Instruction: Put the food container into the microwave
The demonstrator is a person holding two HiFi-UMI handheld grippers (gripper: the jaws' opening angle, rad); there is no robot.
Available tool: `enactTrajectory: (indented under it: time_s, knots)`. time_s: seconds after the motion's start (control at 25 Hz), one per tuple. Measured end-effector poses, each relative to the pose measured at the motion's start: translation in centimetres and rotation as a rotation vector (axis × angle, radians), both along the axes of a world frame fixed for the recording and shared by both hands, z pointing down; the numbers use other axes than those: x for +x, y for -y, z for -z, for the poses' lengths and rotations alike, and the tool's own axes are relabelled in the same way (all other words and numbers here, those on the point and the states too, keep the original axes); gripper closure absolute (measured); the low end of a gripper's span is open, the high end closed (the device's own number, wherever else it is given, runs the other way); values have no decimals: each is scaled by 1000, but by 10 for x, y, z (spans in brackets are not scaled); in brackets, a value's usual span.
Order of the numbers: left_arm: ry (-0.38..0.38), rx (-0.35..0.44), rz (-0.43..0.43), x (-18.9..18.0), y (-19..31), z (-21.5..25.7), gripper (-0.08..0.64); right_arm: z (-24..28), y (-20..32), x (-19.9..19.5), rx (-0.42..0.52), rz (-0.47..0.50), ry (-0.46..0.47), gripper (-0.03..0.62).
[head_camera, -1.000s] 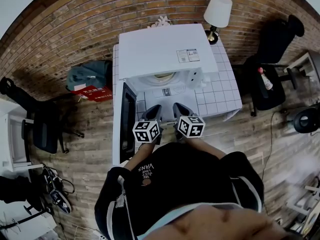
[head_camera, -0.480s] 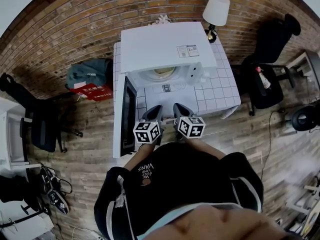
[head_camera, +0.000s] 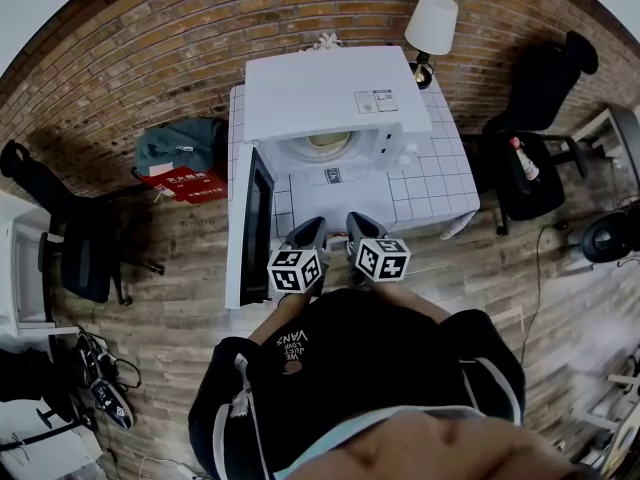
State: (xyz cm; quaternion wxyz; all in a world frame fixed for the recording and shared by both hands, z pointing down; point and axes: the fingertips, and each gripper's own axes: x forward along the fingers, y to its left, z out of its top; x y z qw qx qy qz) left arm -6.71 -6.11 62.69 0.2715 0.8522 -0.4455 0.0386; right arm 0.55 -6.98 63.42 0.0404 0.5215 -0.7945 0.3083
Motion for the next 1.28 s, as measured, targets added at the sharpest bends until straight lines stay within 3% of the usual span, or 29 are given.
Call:
enactTrajectory:
  time_s: [1.28]
  knots:
    - [-2, 14, 20, -2, -20, 3, 540, -1, -21, 2, -1, 31, -34, 588]
